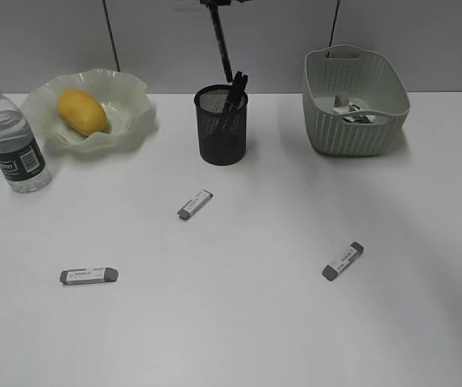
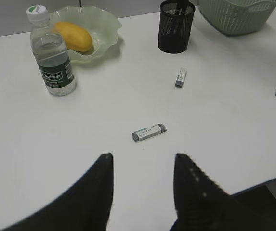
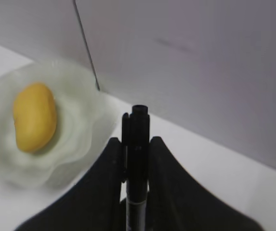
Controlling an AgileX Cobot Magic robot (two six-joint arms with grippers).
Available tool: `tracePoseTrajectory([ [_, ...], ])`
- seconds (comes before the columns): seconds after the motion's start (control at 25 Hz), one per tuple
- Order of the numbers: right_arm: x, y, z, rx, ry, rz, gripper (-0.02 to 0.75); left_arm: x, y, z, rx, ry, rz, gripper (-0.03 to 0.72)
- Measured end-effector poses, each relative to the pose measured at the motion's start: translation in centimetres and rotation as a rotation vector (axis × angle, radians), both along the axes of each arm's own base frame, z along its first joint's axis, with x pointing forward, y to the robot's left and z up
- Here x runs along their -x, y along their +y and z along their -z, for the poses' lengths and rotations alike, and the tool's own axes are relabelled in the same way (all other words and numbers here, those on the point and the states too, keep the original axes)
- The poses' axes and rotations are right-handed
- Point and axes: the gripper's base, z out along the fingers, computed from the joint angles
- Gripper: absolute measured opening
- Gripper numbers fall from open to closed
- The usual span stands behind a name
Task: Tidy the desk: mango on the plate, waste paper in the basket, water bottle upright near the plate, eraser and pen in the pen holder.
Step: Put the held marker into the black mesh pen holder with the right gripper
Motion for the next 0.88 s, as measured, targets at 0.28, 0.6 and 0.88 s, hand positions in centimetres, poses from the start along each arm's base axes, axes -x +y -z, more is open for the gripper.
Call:
tracePoseTrajectory([
  [0.28, -1.6, 0.9, 2.5, -0.021, -0.119, -0.008, 0.142, 0.0, 0.0, 0.0, 0.0, 0.0, 0.0, 0.319],
  [0.6, -2.6, 1.5, 8.5, 0.034, -0.028, -0.011, 0.142, 0.0, 0.0, 0.0, 0.0, 0.0, 0.0, 0.319],
  [0.88, -2.6, 1.5, 9.5, 0.054, 0.003, -0.011, 0.197, 0.0, 0.0, 0.0, 0.0, 0.0, 0.0, 0.319],
])
